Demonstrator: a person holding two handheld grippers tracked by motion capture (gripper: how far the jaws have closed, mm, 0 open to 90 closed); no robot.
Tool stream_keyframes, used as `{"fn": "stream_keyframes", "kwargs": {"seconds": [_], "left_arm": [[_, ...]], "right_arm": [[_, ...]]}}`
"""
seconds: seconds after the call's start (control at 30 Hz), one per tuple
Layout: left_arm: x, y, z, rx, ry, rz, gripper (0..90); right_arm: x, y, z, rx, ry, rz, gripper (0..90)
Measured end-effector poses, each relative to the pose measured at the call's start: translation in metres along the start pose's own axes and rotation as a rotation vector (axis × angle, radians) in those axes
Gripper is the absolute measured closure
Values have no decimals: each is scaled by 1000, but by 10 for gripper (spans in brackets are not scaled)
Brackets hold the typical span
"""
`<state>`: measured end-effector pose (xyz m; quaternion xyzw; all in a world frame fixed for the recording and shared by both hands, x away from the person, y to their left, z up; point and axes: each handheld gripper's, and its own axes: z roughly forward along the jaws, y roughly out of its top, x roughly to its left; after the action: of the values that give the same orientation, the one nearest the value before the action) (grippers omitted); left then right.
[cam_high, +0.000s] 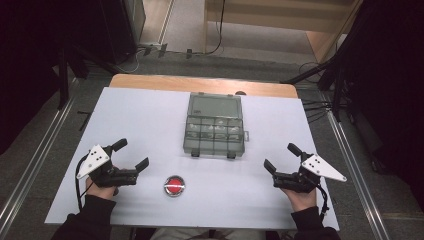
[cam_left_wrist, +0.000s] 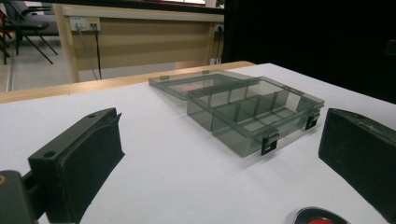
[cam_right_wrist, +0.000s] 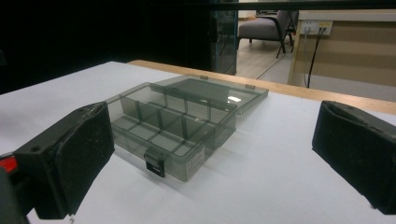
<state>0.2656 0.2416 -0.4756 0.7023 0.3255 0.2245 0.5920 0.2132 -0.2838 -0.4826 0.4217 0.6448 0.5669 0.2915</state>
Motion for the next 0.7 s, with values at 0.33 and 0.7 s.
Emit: {"fn": "stream_keyframes", "kwargs": {"seconds": [0.33,0.7], "left_arm": [[-1,0,0,-4,-5,-5,0],[-1,0,0,-3,-8,-5,0]], "right_arm": [[1,1,-2,-16,-7,-13,0],[5,0,0,11,13,-28,0]]}}
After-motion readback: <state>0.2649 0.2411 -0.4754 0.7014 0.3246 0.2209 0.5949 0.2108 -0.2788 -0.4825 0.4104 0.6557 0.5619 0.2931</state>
